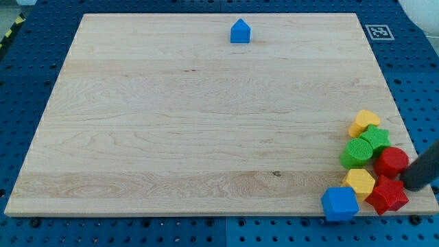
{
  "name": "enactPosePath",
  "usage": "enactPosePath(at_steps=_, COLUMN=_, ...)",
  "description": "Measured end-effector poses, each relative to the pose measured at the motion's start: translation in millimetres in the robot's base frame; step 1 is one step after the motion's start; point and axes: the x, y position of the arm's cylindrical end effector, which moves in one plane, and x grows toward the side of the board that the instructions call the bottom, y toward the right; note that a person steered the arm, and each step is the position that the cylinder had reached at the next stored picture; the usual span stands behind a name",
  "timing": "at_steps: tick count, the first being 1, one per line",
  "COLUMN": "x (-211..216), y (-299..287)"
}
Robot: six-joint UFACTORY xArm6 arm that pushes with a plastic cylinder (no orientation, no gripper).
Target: Place the red star to the bottom of the yellow hexagon
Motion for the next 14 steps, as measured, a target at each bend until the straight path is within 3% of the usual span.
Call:
enactPosePath(at_steps=2, x=-22, y=-16)
enactPosePath(at_steps=5, x=33, y=35)
enactPosePath(at_steps=7, x=35, y=31)
enactPosePath(at_steps=10, x=33, y=14)
enactPosePath(at_steps=12, x=35, y=-51)
enactPosePath(at_steps=14, x=35, y=-58)
